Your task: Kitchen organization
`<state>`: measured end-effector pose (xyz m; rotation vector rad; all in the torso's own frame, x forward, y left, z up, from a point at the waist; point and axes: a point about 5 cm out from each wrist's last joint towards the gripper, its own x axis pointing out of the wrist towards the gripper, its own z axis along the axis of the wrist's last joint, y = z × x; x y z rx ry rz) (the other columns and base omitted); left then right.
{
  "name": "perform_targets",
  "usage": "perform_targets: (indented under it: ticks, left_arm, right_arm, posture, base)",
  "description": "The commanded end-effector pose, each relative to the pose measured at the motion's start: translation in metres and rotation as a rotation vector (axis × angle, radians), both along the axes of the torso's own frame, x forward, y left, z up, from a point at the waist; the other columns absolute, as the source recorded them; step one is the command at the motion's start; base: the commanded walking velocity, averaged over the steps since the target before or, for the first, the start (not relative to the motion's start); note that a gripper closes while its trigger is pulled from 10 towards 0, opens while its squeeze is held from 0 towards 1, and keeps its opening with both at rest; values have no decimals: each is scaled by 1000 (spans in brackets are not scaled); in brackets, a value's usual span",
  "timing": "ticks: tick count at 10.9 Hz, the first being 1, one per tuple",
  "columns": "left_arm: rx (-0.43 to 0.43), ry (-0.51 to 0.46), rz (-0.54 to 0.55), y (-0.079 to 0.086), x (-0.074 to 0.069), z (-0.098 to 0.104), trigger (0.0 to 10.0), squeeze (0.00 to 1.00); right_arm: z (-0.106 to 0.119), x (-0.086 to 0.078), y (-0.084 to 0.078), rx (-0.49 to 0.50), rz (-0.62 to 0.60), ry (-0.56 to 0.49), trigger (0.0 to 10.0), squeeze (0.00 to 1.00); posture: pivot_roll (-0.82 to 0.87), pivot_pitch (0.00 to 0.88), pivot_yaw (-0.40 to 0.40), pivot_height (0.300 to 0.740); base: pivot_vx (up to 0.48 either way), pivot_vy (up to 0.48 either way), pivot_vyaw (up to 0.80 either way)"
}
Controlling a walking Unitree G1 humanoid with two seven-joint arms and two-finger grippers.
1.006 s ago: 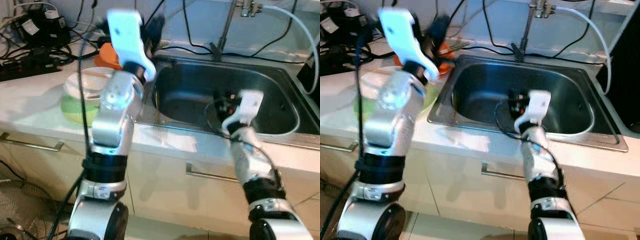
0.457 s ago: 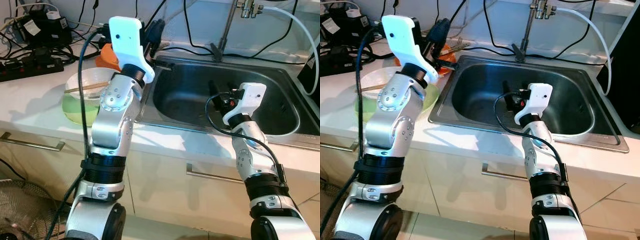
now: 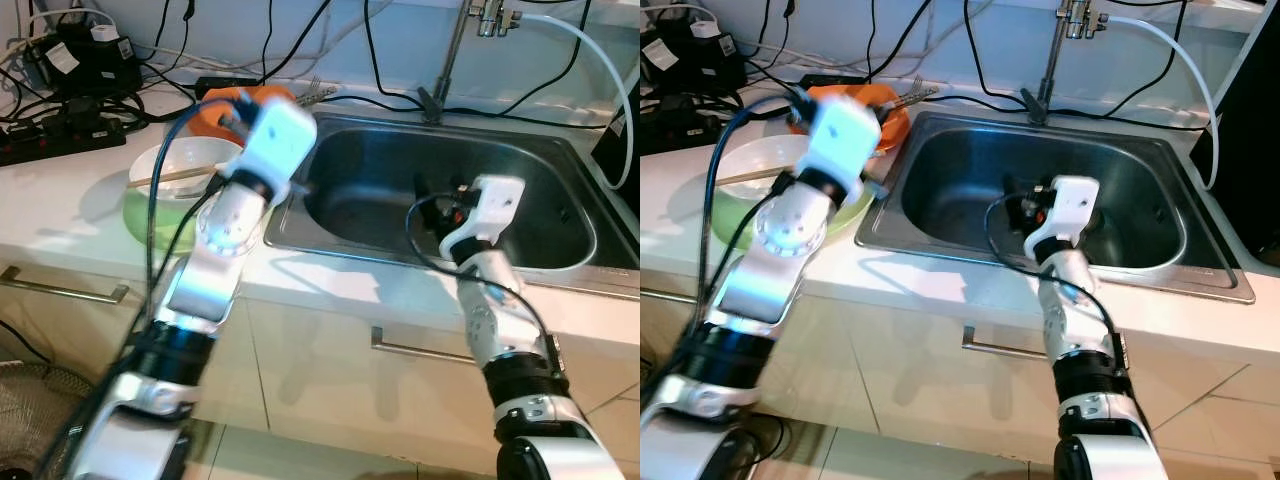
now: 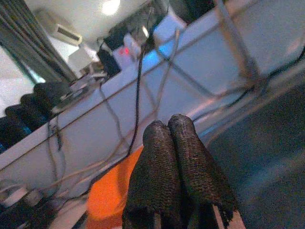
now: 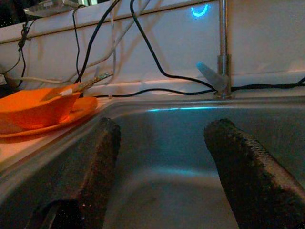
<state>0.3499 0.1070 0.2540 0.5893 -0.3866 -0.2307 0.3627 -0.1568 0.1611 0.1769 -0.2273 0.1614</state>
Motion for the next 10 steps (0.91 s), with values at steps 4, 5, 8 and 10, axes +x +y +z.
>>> perform_targets:
  ticks: [4, 5, 8, 10]
  left_arm:
    - [103, 34, 231, 72, 7, 9, 10000, 1000]
    - [136, 63, 249, 84, 8, 10, 10000, 0]
    - [172, 276, 142, 105, 10, -5, 10000, 0]
    - [202, 325, 78, 115, 13, 4, 10000, 0]
  right_arm:
    - [-7, 0, -2, 7, -15, 31, 10000, 0]
    - [-7, 0, -2, 9, -15, 35, 10000, 0]
    - [-8, 1, 2, 15, -9, 40, 10000, 0]
    - [-8, 1, 2, 17, -13, 38, 10000, 0]
  posture:
    - [172, 24, -11, 740]
    - [177, 27, -11, 740]
    - [184, 30, -10, 740]
    - [185, 31, -6, 740]
  base:
    - [0, 0, 0]
    - [0, 0, 0]
    - [0, 0, 0]
    - [0, 0, 0]
